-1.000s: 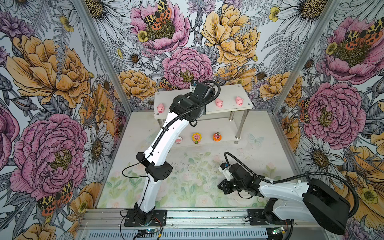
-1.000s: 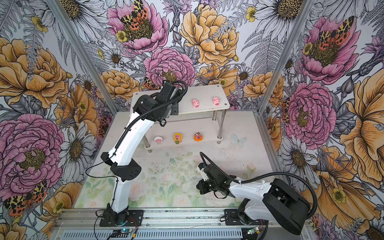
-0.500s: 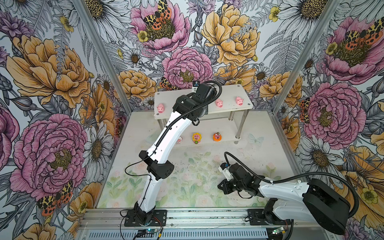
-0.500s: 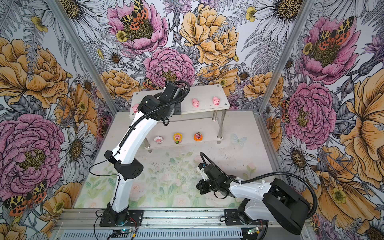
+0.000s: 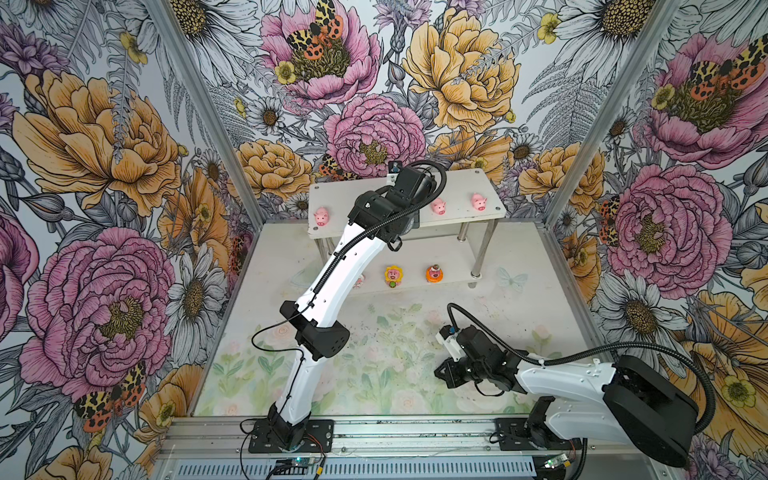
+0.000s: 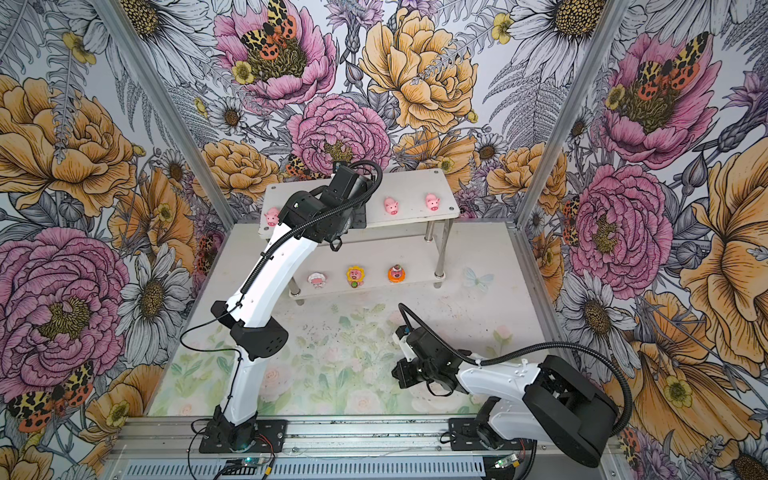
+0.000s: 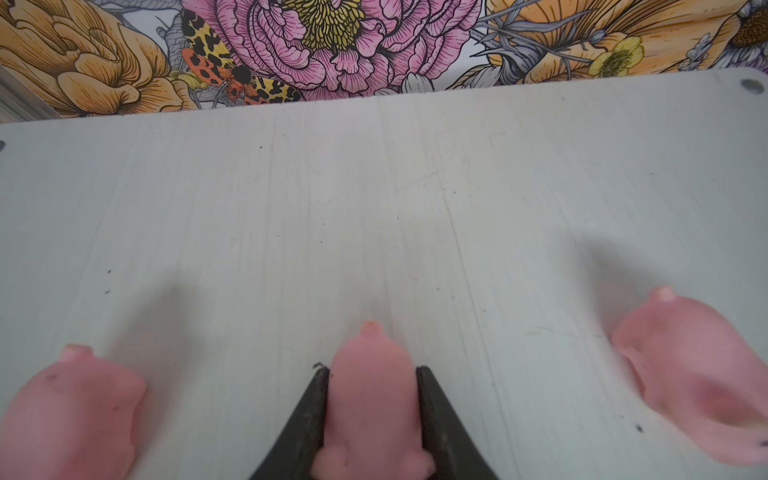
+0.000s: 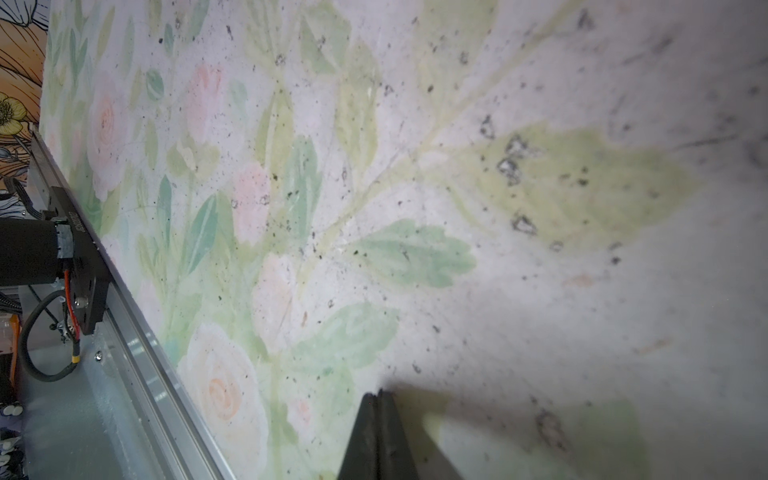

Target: Place and organize the plastic toys onto the shelf

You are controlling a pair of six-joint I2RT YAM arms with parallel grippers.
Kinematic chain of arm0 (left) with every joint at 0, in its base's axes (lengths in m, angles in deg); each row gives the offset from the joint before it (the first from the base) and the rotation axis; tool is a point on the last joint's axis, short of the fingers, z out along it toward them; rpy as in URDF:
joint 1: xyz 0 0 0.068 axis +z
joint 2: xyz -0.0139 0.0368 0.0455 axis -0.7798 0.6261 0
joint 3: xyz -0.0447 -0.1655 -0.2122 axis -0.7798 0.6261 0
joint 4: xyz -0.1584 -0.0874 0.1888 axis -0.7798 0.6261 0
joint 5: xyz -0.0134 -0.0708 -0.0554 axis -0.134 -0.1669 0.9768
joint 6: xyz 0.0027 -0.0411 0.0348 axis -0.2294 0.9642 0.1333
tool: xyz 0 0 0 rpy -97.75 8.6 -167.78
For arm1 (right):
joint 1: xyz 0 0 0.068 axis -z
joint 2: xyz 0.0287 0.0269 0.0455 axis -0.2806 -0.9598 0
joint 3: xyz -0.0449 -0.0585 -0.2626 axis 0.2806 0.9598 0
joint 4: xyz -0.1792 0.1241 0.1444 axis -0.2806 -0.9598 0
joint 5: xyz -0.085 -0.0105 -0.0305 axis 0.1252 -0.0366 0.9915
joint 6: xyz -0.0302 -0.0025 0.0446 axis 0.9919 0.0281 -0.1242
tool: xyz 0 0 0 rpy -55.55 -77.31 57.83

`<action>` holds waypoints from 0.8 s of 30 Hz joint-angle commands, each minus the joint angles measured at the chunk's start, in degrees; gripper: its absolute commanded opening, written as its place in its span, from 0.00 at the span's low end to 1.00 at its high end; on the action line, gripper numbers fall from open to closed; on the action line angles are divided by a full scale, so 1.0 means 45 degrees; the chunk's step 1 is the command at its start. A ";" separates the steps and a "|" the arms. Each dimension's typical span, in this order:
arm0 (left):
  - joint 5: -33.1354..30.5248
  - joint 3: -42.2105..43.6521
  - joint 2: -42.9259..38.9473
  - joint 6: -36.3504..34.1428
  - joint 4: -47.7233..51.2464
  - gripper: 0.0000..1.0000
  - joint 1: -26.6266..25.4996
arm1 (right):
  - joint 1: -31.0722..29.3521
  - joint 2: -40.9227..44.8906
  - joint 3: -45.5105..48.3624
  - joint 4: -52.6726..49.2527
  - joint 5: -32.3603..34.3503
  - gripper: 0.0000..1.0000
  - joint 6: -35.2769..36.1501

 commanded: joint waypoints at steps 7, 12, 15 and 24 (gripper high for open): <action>0.0501 -0.0267 0.0272 0.0131 -0.0342 0.35 -0.0075 | 0.0069 -0.0311 -0.0308 0.0112 -0.0023 0.01 0.0154; 0.0517 -0.0274 0.0238 0.0132 -0.0370 0.35 -0.0174 | 0.0073 -0.0496 -0.0334 0.0112 -0.0057 0.01 0.0168; 0.0522 -0.0276 0.0199 0.0132 -0.0371 0.35 -0.0220 | 0.0070 -0.0710 -0.0411 0.0127 -0.0170 0.01 0.0157; 0.0603 -0.0268 0.0271 0.0132 -0.0408 0.35 -0.0288 | 0.0073 -0.0711 -0.0387 0.0210 -0.0275 0.00 0.0151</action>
